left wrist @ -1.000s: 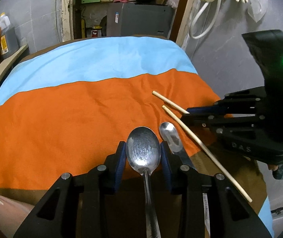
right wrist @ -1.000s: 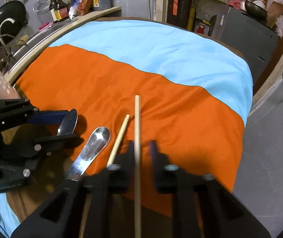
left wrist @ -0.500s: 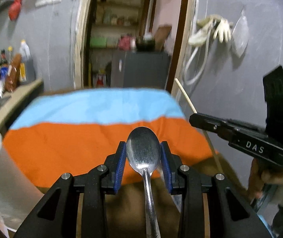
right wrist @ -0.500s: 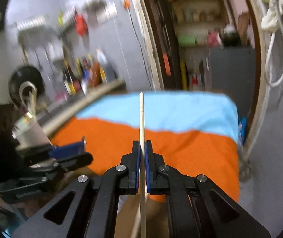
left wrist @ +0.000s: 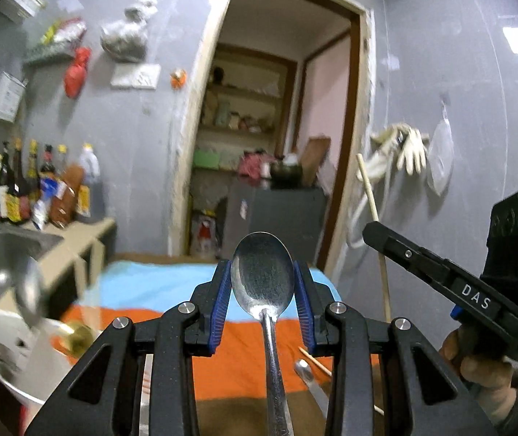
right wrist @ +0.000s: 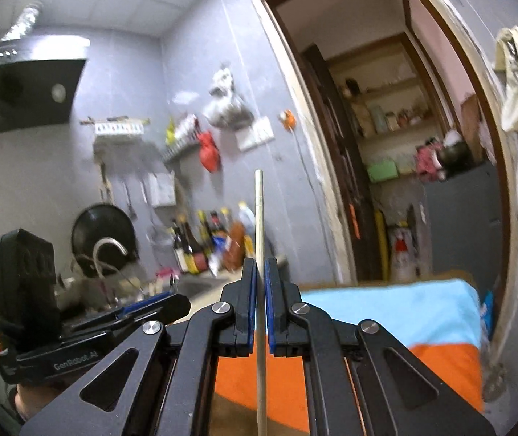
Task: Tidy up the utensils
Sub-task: 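Carry the spoon toward the basket with the left tool while the right carries the chopstick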
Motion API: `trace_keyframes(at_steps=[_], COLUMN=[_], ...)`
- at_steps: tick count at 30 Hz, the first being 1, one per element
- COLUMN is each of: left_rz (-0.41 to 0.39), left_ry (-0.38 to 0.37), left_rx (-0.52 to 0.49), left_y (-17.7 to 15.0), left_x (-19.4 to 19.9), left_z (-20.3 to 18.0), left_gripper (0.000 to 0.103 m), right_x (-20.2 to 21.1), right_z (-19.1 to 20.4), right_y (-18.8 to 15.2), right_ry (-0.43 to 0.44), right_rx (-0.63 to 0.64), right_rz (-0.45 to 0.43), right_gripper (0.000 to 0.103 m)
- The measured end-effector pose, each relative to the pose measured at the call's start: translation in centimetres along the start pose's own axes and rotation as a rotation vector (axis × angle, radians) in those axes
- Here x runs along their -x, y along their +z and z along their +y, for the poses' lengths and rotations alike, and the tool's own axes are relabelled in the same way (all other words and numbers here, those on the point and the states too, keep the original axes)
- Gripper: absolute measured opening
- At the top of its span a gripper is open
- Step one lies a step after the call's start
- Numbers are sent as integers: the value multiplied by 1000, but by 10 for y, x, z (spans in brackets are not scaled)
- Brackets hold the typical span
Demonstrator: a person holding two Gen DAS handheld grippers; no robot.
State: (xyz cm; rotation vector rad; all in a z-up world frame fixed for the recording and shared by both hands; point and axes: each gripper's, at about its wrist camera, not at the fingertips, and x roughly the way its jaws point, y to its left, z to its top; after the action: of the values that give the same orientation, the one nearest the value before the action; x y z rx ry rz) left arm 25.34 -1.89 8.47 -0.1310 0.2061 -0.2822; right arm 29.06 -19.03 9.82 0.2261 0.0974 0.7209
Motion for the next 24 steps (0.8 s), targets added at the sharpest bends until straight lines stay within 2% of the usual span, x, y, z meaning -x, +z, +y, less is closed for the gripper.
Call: trace_keyframes(at_steps=[8,16,24], left_rz=[-103,-205,-328], left_ry=[108,170,195], left_rx=[23,78,182], left_y=[29,47,37], left_x=[34,65,85], left_z=[53,119,175], left_gripper=[29,29,29], right_x=[-34,-71,-97], right_z=[50,80,91], right_y=[13,0,-22], right_ry=[74,141,109], right_rx=[0,-63,-60], right_rz=[-111,-172,-172], right_gripper=[3,3,3])
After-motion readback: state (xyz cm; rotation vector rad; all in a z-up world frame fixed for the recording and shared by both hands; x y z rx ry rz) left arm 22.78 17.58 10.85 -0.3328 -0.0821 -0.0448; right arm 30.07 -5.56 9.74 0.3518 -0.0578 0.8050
